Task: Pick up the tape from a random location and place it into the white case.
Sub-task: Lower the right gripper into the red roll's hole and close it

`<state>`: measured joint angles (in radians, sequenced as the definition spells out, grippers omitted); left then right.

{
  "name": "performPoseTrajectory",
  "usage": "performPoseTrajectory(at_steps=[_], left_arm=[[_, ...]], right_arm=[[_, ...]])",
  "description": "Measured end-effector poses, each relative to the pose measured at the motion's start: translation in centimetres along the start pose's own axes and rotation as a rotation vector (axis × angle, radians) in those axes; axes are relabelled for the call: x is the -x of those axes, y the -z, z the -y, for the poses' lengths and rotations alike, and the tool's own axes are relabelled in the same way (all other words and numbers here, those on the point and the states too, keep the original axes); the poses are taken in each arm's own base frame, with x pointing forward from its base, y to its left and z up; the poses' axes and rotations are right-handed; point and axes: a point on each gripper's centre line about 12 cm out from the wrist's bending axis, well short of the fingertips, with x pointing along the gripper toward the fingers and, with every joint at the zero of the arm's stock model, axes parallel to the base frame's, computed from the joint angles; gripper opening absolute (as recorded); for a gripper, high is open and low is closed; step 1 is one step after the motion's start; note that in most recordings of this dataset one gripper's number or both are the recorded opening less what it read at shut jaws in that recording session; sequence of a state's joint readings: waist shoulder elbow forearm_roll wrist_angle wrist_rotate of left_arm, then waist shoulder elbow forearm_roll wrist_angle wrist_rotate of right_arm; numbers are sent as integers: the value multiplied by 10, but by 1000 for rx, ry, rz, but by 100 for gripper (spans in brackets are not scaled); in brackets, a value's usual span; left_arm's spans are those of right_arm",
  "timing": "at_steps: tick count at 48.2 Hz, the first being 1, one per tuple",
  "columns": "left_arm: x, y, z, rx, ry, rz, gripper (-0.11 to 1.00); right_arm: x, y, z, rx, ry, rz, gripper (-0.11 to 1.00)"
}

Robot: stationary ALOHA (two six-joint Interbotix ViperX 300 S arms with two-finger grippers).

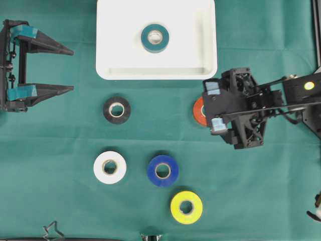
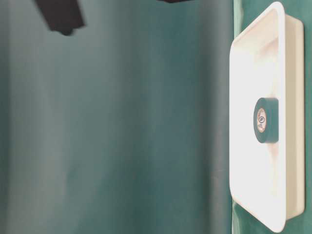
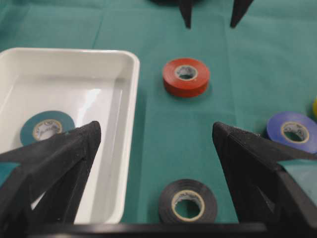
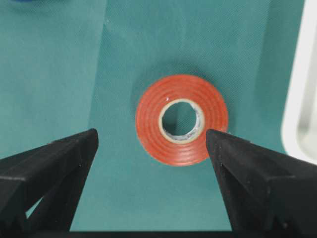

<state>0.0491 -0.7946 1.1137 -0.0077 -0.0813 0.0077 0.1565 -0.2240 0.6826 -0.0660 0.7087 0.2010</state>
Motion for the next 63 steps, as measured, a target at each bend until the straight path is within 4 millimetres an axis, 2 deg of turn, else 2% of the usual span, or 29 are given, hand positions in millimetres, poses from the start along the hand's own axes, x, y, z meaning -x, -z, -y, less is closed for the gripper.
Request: performPoseTrajectory(at_steps=[17, 29, 38, 52, 56, 63], left_arm=[[0, 0, 0, 0, 0, 0, 97], [0, 0, 0, 0, 0, 0, 97], [0, 0, 0, 0, 0, 0, 97], [0, 0, 0, 0, 0, 0, 97], [0, 0, 0, 0, 0, 0, 97], [0, 0, 0, 0, 0, 0, 97]], right_arm=[[-48, 11, -2, 7, 5, -75, 92], [-73, 18, -2, 9, 0, -81, 92], [-87, 22, -2, 6, -2, -87, 92], [-89, 23, -3, -14, -1, -92, 91], [-90, 23, -2, -26, 0, -92, 85], [-89, 23, -3, -26, -2, -91, 53]])
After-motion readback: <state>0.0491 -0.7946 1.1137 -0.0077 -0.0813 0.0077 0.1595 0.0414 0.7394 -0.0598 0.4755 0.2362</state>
